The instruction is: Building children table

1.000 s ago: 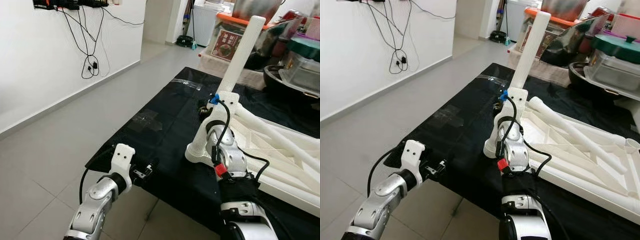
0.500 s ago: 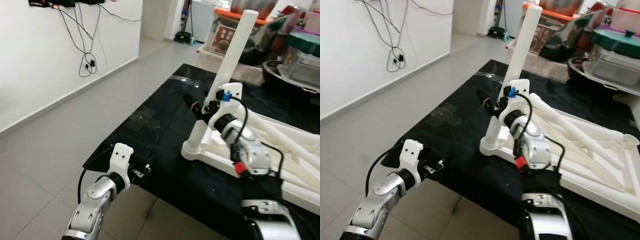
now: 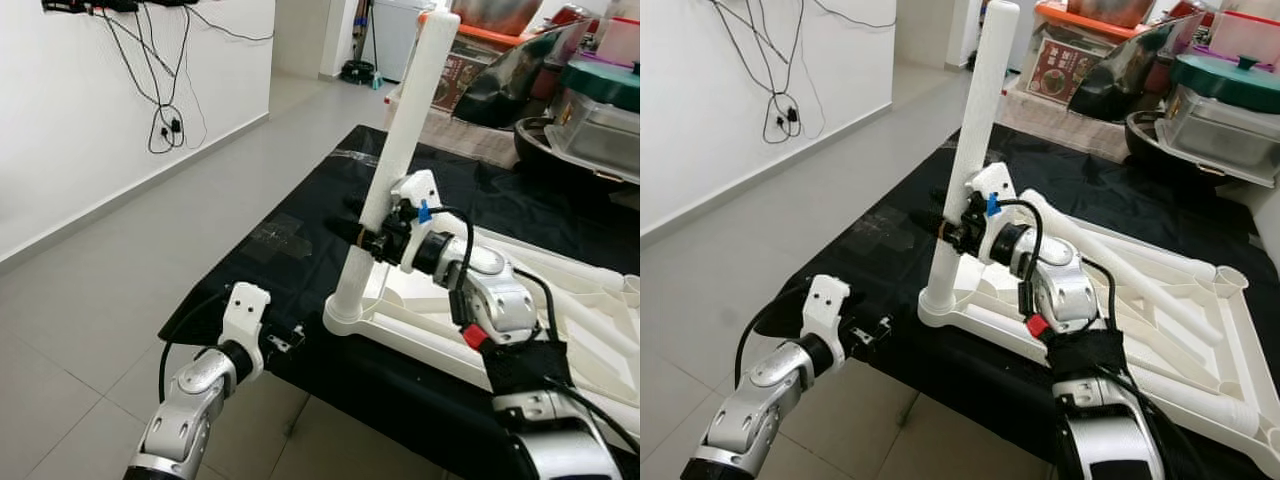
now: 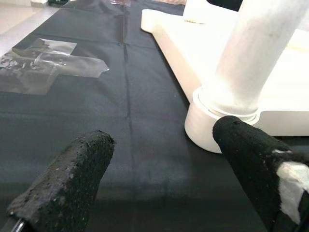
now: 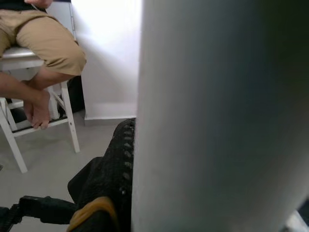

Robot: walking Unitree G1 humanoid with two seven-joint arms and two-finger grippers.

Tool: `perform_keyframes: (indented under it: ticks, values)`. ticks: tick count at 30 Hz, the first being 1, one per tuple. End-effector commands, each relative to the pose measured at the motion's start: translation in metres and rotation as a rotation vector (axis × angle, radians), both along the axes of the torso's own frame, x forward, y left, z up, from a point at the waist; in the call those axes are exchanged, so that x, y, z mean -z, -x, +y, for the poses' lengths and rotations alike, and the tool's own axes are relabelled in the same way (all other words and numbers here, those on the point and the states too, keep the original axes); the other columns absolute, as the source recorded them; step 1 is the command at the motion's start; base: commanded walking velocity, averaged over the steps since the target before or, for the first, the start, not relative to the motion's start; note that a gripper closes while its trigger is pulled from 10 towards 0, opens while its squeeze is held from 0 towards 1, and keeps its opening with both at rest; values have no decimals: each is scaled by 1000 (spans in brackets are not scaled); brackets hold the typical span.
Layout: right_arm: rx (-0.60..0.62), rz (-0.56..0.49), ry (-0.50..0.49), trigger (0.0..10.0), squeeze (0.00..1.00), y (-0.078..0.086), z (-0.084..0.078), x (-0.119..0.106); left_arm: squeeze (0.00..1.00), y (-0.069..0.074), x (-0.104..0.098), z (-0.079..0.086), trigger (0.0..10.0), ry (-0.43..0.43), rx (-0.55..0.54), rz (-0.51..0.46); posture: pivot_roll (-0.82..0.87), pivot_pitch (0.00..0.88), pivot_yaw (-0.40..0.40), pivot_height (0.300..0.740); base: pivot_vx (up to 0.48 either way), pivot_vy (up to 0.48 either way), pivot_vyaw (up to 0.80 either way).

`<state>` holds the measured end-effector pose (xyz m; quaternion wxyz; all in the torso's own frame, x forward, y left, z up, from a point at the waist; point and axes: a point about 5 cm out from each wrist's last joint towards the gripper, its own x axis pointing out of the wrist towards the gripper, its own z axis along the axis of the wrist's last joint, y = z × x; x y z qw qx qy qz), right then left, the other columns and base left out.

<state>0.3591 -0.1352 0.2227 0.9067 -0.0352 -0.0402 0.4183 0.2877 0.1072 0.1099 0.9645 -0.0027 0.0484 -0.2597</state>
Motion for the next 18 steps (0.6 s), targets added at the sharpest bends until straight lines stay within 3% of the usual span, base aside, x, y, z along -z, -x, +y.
perform_keyframes:
  ticks: [1,2,3,4,5,6,7,8,9,10,13,16,18]
  values:
    - [6,-9,59,0,0,-1,1,2,0,2,5,-2,10000,0,8,17,36,0,-160,740,0,0,0]
    - [48,-2,51,0,0,-4,-3,2,0,2,5,-2,10000,-1,8,19,36,0,-160,740,0,0,0]
    - [222,25,44,0,0,-13,-12,6,0,3,5,-3,10000,-2,11,20,30,0,-155,740,0,0,0]
    - [222,25,44,0,0,-13,-12,6,0,3,5,-3,10000,-2,11,20,30,0,-155,740,0,0,0]
    - [507,43,17,0,0,-22,-30,8,0,3,5,-3,10000,-2,13,20,29,0,-160,740,0,0,0]
    - [507,43,17,0,0,-22,-30,8,0,3,5,-3,10000,-2,13,20,29,0,-160,740,0,0,0]
    - [799,54,-38,0,0,-24,-52,10,0,3,5,-3,10000,-2,14,21,30,0,-161,740,0,0,0]
    - [799,54,-38,0,0,-24,-52,10,0,3,5,-3,10000,-2,14,21,30,0,-161,740,0,0,0]
    - [1047,65,-105,0,0,-19,-71,14,0,3,5,-3,10000,-1,13,21,33,0,-163,740,0,0,0]
    - [1206,67,-171,0,0,-7,-75,19,0,4,6,-4,10000,-3,13,26,25,0,-153,740,0,0,0]
    - [1241,84,-208,0,0,3,-66,25,0,5,7,-5,10000,1,20,32,21,0,-146,740,0,0,0]
    - [1152,81,-214,0,0,12,-31,25,0,6,9,-8,10000,-4,40,38,9,0,-139,740,0,0,0]
    - [1123,66,-205,0,0,11,-23,21,0,3,8,-6,10000,-7,35,35,11,0,-144,740,0,0,0]
